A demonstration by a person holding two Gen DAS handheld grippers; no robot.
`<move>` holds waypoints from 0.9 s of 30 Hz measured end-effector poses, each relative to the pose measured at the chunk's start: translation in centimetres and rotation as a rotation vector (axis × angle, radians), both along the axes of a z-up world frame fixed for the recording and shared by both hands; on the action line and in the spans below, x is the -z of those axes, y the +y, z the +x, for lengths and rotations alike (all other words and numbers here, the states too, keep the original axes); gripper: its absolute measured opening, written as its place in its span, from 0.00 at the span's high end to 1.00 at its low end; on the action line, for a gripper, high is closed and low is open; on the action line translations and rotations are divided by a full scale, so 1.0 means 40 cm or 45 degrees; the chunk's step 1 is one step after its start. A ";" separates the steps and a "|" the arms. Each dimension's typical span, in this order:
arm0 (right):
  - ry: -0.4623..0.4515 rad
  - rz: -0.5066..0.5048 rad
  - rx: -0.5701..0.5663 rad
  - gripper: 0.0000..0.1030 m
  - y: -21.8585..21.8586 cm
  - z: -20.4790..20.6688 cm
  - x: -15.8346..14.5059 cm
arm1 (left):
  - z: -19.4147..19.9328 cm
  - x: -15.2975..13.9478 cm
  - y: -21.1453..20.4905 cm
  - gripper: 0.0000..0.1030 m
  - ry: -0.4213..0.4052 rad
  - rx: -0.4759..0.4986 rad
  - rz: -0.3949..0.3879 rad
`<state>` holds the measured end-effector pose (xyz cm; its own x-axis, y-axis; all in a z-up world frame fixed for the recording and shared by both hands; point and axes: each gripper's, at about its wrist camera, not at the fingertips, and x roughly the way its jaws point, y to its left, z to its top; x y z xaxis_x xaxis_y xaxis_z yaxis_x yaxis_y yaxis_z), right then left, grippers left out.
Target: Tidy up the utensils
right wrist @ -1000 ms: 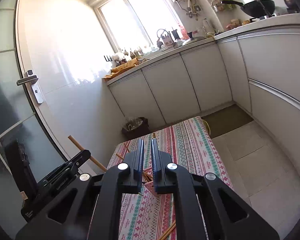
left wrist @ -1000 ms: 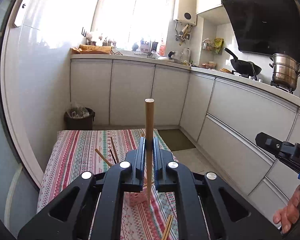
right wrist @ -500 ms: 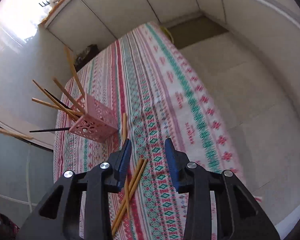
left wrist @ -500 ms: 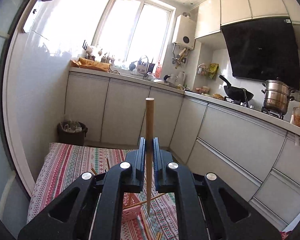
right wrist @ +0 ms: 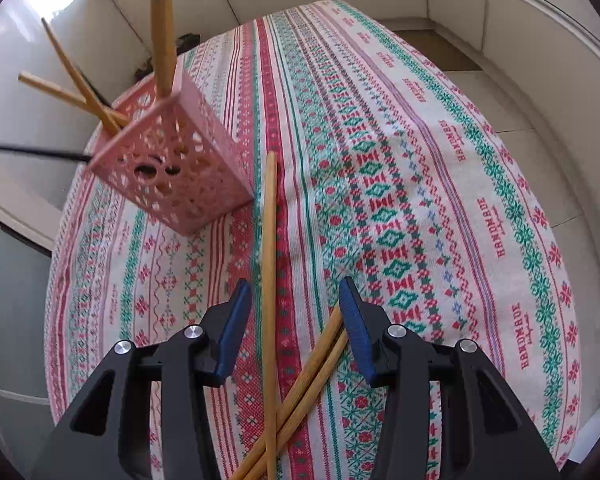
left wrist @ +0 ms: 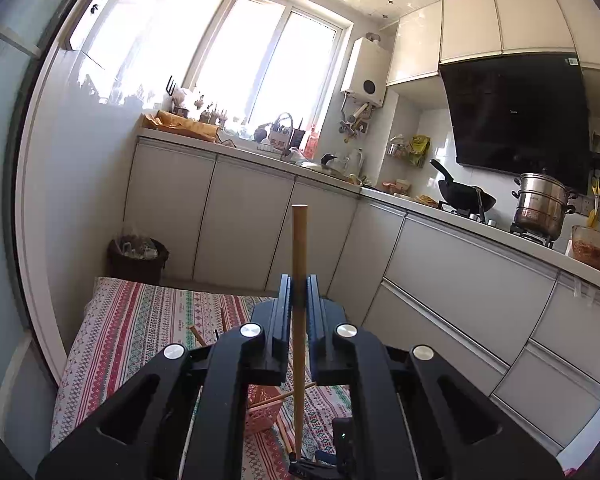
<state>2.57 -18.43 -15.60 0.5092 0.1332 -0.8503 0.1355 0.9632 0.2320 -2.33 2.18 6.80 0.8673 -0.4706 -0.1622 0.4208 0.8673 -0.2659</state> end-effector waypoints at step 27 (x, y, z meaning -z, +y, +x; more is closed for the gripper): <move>0.237 0.061 0.041 0.66 -0.260 -0.033 0.026 | -0.049 -0.007 -0.012 0.94 -0.033 0.059 -0.012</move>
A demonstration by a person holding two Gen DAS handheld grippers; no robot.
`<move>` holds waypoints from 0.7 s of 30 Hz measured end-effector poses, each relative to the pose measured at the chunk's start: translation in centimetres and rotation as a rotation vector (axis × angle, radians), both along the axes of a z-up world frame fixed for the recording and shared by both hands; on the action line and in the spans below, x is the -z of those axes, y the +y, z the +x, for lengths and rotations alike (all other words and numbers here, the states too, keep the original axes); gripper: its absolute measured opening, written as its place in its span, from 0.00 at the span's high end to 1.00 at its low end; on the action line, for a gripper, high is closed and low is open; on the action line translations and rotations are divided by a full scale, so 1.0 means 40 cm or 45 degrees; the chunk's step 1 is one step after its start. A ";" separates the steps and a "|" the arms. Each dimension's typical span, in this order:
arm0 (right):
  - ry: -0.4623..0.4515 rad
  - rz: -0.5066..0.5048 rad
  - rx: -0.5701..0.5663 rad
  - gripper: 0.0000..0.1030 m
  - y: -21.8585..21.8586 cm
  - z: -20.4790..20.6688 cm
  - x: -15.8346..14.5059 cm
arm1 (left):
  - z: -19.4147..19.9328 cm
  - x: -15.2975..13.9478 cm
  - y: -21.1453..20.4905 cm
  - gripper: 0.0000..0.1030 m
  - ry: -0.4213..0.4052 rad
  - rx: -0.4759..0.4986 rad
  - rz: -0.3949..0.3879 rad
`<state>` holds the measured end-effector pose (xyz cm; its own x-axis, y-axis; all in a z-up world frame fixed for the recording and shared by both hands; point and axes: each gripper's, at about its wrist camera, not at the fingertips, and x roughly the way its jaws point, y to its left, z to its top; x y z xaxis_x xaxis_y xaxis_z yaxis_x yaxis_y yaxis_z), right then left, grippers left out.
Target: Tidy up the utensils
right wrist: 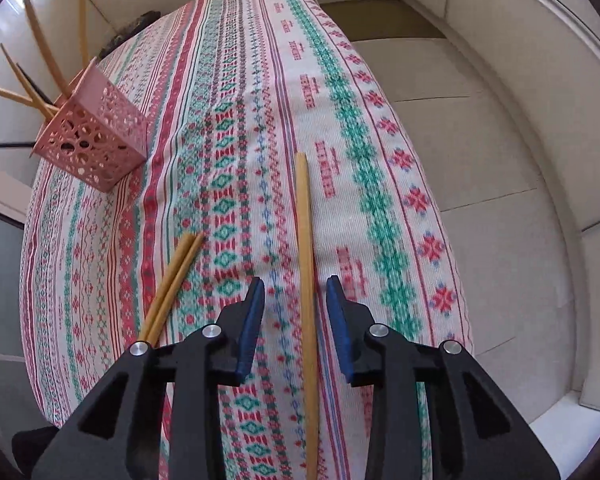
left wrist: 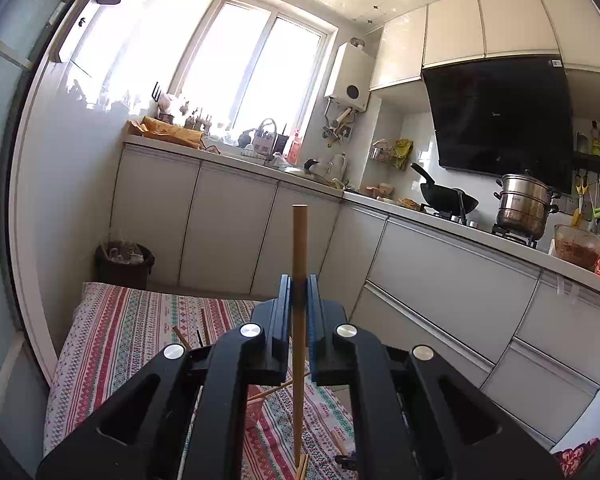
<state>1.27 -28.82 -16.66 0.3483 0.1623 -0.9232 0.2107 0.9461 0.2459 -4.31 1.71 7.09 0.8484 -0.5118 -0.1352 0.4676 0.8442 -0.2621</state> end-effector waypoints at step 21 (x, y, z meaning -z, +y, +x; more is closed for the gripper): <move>-0.680 0.153 0.085 0.93 -0.041 -0.275 -0.359 | 0.018 0.058 -0.037 0.94 0.175 -0.050 0.066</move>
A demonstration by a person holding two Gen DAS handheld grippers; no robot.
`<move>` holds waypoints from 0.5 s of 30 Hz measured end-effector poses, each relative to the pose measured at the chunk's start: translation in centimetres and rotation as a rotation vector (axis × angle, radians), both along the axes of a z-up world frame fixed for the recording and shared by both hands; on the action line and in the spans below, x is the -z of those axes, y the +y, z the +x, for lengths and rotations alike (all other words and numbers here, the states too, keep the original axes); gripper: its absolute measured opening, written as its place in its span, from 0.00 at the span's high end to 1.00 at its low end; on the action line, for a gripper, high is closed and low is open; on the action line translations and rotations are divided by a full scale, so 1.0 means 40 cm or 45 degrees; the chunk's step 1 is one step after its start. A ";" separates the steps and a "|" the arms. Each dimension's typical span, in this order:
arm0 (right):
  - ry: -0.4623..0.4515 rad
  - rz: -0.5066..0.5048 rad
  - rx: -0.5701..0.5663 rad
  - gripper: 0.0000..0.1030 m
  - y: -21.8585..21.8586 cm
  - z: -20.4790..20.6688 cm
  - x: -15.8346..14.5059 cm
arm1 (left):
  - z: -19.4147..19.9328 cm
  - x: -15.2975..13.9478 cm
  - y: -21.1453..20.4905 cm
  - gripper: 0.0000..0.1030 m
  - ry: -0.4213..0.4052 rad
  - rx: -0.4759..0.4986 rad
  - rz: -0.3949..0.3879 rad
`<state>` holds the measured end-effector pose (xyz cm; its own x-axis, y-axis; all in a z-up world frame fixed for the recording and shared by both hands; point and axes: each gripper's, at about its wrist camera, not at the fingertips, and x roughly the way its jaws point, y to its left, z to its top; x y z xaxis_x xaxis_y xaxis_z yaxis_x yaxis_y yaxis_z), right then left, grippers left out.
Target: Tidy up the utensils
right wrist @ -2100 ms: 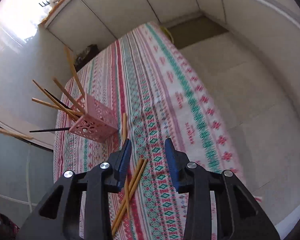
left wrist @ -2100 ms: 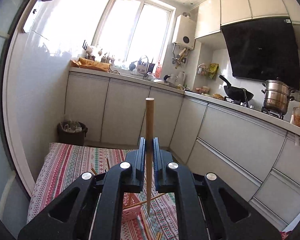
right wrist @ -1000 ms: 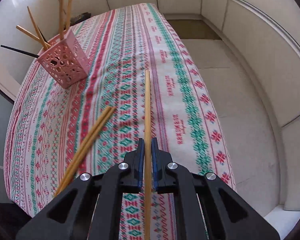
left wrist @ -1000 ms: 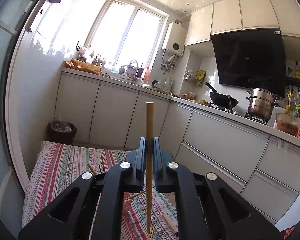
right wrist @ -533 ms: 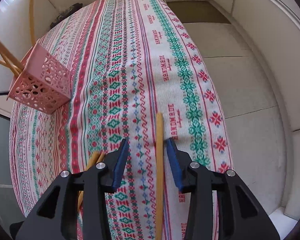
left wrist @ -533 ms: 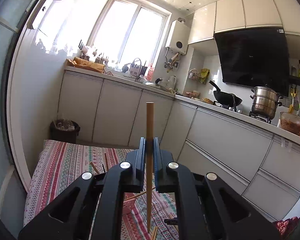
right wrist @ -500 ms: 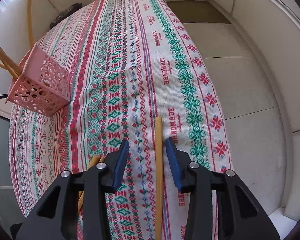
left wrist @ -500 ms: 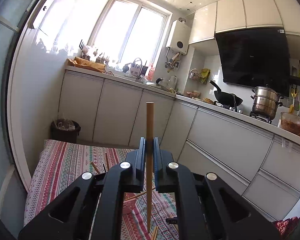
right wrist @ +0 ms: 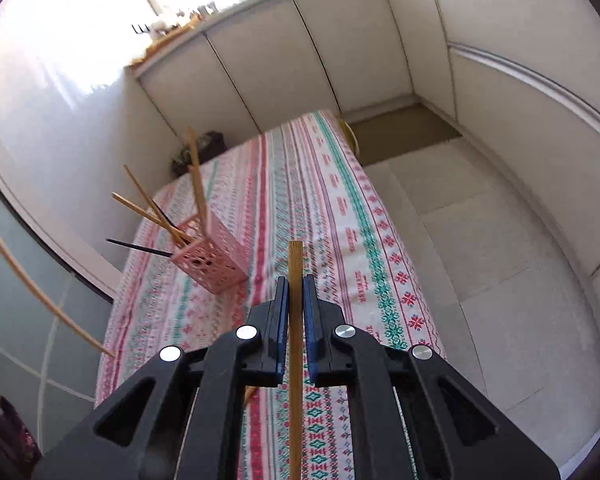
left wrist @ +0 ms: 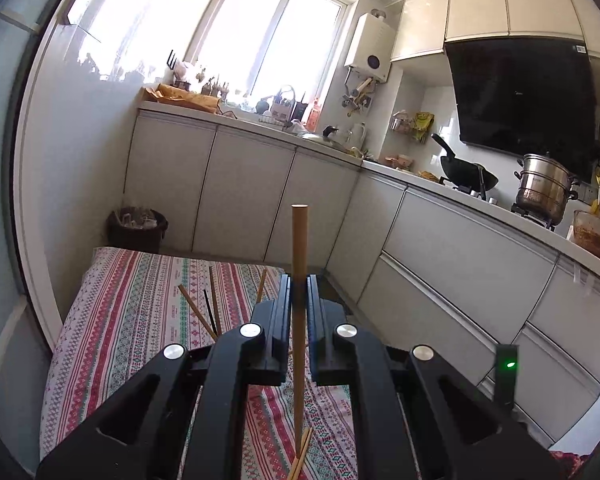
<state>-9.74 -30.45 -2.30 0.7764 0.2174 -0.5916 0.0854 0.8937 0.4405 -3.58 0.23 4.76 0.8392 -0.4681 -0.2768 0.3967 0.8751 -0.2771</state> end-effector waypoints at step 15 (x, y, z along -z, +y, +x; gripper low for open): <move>-0.548 0.003 0.160 0.93 0.017 -0.121 -0.265 | -0.013 -0.035 -0.024 0.94 -0.098 -0.176 0.028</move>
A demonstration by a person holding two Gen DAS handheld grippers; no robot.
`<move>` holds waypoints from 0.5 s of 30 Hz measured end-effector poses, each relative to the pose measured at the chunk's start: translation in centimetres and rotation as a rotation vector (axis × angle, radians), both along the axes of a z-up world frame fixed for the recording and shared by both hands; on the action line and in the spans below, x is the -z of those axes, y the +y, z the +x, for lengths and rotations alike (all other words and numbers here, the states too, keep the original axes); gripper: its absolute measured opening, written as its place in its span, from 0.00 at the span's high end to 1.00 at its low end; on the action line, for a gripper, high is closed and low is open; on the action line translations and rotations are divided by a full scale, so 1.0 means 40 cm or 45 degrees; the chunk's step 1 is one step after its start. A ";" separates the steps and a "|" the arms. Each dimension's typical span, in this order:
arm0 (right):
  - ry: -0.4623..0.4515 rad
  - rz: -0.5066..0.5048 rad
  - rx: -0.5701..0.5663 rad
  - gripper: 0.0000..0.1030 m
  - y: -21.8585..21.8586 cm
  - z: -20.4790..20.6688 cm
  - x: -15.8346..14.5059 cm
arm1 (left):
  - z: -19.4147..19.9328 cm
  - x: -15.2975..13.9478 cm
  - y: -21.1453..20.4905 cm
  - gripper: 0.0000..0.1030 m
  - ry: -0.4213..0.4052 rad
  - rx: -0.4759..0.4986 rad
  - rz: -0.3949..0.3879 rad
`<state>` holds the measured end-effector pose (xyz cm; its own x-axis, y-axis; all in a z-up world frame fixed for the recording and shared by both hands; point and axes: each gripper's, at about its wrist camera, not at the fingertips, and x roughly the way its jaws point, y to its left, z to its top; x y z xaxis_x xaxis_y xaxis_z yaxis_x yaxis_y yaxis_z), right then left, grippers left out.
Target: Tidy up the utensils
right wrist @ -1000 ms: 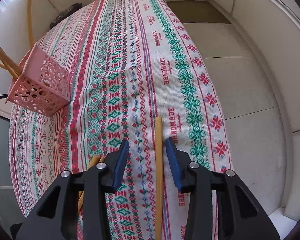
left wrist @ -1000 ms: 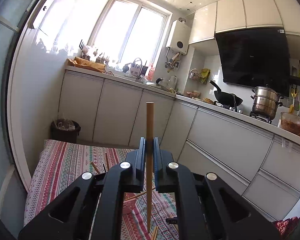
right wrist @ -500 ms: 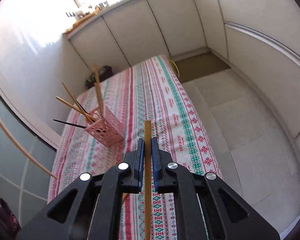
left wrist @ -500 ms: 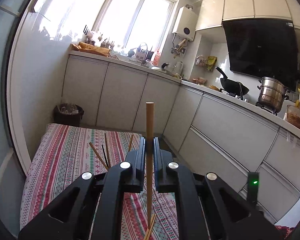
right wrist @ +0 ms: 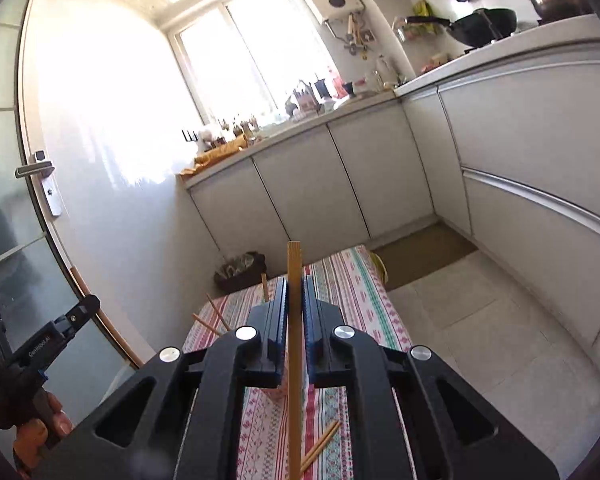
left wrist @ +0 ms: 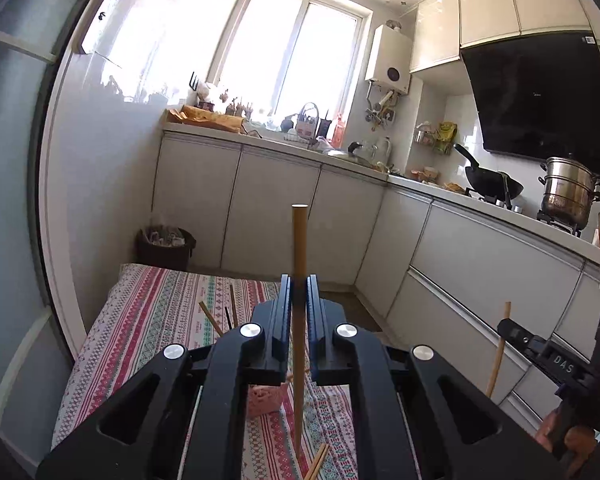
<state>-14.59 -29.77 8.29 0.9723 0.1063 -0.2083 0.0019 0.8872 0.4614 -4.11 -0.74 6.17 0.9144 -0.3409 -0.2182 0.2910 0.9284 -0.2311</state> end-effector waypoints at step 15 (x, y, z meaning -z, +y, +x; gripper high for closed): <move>-0.178 -0.037 0.046 0.93 0.034 0.190 -0.043 | 0.256 0.038 -0.048 0.93 -0.060 -0.067 -0.036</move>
<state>-6.99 -28.41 10.01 0.9951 0.0668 -0.0733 -0.0285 0.9007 0.4334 6.13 -2.66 4.66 0.9403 -0.2975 -0.1654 0.2531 0.9360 -0.2447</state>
